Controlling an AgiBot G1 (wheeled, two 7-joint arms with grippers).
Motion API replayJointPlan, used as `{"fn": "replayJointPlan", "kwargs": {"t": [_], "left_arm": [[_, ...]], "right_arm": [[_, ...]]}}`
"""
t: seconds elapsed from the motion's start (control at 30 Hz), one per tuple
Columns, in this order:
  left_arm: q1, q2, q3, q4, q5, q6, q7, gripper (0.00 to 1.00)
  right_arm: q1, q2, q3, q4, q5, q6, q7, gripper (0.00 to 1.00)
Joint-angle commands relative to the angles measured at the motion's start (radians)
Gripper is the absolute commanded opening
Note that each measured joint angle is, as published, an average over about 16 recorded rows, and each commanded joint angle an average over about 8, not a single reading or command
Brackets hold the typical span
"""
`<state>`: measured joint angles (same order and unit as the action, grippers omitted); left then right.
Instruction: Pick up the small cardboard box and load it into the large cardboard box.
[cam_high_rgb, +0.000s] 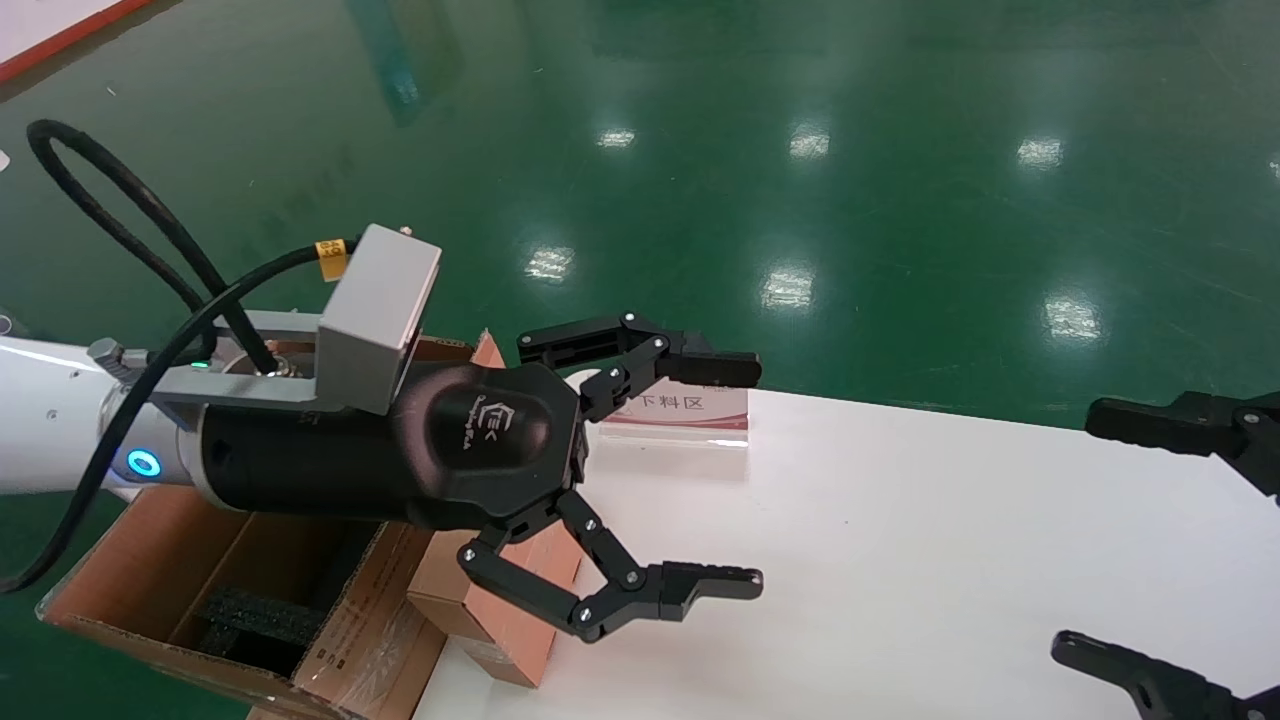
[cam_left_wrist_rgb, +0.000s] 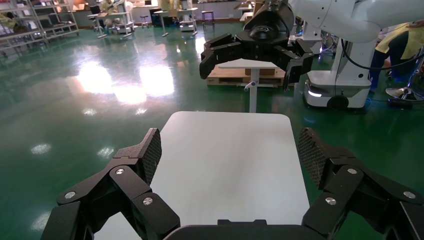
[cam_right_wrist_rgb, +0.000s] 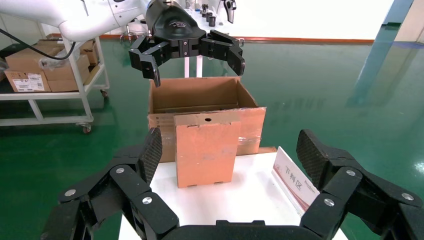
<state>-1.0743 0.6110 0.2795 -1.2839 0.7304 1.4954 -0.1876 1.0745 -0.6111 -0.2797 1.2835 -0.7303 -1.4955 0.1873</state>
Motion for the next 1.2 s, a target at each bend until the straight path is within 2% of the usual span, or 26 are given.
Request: {"fn": "replayJointPlan", "kwargs": {"t": [0.03,0.97,1.2], "left_arm": [[0.000,0.000,0.000,0.000,0.000,0.000,0.000,1.00],[0.000,-0.001,0.000,0.000,0.001,0.000,0.000,1.00],[-0.019,-0.022,0.016,-0.025,0.053,-0.013,-0.025,1.00]], "right_arm": [[0.000,0.000,0.000,0.000,0.000,0.000,0.000,1.00],[0.000,0.000,0.000,0.000,0.000,0.000,0.000,1.00],[0.000,0.000,0.000,-0.001,0.000,0.000,0.000,1.00]]}}
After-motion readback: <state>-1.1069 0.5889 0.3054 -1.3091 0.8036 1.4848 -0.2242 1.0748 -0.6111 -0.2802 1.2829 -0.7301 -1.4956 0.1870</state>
